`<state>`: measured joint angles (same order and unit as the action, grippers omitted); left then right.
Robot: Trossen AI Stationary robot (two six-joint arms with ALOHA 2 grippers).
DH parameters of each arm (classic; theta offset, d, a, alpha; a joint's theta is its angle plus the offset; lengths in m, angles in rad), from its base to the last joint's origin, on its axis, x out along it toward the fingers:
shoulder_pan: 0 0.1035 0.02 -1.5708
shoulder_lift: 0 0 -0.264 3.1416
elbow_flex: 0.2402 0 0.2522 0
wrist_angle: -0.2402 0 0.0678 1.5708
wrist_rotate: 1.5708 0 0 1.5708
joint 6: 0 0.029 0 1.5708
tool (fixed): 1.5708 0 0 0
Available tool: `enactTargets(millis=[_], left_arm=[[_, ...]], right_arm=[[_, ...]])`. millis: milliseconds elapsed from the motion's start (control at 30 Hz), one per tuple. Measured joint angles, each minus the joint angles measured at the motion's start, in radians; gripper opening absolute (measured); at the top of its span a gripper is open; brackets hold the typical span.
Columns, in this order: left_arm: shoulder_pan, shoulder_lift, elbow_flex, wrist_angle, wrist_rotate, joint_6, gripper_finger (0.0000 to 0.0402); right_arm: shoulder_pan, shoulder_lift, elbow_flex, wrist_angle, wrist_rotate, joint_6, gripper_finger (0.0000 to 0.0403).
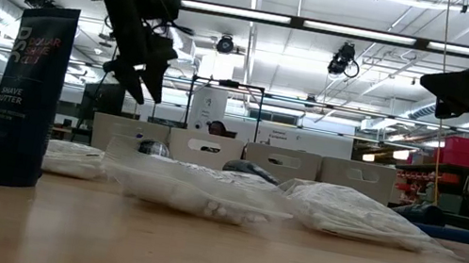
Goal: Pick & Place Travel size toiletries
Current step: Put the gray deodorant into the left gray bin
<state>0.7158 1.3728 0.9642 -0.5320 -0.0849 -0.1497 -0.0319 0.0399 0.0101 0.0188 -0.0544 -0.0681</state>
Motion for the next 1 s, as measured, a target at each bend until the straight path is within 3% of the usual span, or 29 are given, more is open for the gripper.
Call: enactTargets(millis=[333,1000], left_arm=[[-0.099,-0.020,0.000,-0.002,0.059,-0.008,0.0279],[-0.344,-0.020,0.000,0.012,0.022,0.025,0.0279]], right_arm=[[0.000,0.000,0.000,0.000,0.000,0.000,0.0014],[0.000,0.000,0.000,0.000,0.000,0.000,0.0014]])
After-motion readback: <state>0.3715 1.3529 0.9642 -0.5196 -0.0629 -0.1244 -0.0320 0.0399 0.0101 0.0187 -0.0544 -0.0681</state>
